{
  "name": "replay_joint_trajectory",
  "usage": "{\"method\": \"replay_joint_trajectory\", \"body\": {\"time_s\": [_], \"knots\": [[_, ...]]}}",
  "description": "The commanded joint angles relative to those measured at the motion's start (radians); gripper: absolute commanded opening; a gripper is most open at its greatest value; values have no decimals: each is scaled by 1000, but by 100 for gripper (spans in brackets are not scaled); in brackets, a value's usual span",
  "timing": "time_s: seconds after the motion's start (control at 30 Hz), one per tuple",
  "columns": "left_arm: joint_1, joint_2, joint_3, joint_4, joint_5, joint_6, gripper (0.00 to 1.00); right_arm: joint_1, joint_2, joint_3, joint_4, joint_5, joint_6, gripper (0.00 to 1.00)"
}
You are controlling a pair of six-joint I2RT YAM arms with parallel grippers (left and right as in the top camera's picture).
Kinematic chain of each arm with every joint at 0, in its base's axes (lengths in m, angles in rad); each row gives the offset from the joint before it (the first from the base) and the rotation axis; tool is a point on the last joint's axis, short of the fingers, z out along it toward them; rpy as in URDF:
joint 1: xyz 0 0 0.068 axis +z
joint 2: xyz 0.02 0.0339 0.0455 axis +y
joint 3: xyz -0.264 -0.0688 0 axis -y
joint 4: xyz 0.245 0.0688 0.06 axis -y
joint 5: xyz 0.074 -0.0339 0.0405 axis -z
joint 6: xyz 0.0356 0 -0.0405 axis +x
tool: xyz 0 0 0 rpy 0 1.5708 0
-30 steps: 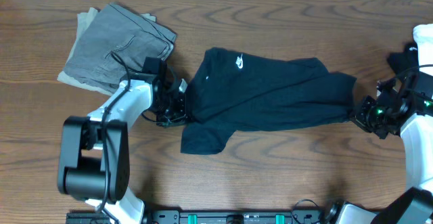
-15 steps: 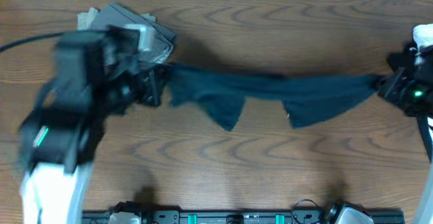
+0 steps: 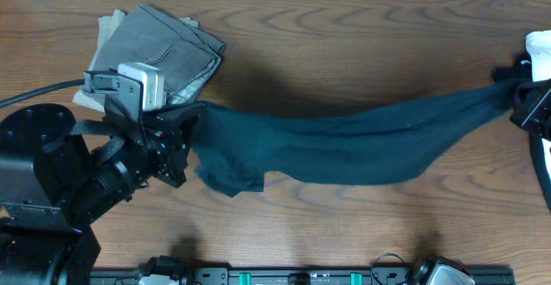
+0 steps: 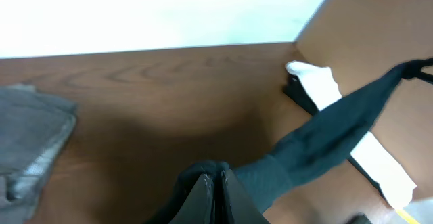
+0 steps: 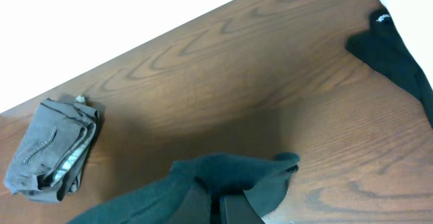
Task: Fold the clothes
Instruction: 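Lift the shirt with both grippers and swing it up and flat onto the table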
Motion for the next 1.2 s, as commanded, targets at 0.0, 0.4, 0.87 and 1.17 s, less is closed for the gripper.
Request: {"method": "replay_joint_trajectory", "body": {"time_s": [0.0,0.4,0.87,1.17], "knots": [[-2,-6,69,-29,63,15,6,-13,-24,32,-19,27,-19,1],[-2,18,132,-31,39,36,6,-13,-50,43,56,126,22,1],[-2,24,290,-172,62,44,6,-13,-70,213,-163,187,-6,1],[-2,193,289,-220,-27,44,6,-13,-15,212,-192,220,-43,2]]}}
